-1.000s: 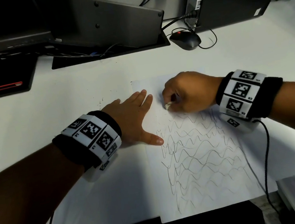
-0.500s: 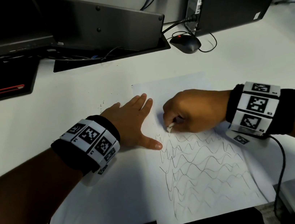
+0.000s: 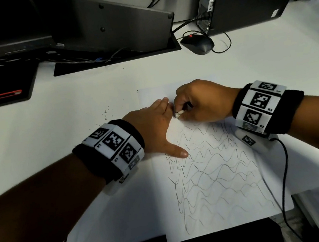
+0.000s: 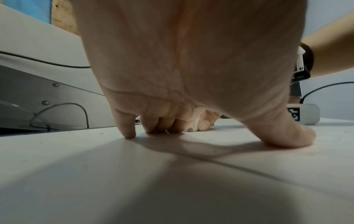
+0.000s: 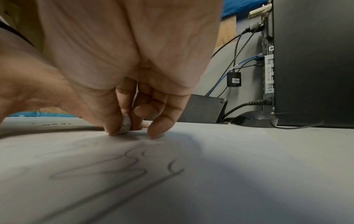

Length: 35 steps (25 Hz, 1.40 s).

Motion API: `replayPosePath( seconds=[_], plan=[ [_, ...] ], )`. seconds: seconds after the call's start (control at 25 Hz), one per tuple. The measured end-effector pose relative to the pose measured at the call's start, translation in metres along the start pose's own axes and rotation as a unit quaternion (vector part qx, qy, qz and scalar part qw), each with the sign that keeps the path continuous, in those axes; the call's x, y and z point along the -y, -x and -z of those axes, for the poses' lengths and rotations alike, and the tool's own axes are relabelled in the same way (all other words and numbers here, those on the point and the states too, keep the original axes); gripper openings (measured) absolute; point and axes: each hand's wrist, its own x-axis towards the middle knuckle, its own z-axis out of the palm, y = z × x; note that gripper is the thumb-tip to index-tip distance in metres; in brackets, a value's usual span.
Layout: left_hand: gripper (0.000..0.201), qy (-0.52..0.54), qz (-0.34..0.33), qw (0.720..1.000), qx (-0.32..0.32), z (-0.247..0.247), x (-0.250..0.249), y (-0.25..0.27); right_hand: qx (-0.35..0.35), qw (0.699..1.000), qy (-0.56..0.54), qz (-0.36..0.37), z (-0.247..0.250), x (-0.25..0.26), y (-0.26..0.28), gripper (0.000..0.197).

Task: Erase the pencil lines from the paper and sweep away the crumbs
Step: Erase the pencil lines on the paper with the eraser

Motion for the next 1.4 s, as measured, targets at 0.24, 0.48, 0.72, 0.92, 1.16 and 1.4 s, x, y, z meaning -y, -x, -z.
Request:
replayPosePath(
  seconds=[0.24,0.48,0.72,0.92,1.16,1.4],
  plan=[
    [0.126,0.019,-0.008,1.000,0.001,-0.001,0.001,0.002,0.103,0.991,0.003,0.082,-0.003,0.021,0.020,0.011],
    [0.132,0.006,-0.005,1.000,0.000,-0.001,0.002,0.000,0.050,0.996,0.067,0.037,0.002,0.012,0.013,0.015],
    [0.132,-0.002,0.002,1.000,0.007,0.000,0.000,0.001,0.046,0.998,0.033,0.007,0.010,0.010,0.013,0.011],
    [0.131,0.003,0.002,1.000,0.012,0.001,0.000,0.003,0.113,0.991,0.018,0.062,0.001,0.020,0.023,0.010],
    [0.132,-0.009,0.005,1.000,0.015,0.002,-0.001,0.004,0.083,0.995,0.037,0.036,0.005,0.014,0.020,0.009],
    [0.132,-0.017,0.009,0.999,0.031,0.005,-0.002,0.004,0.019,0.998,0.062,-0.013,0.014,0.002,0.013,0.009]
  ],
)
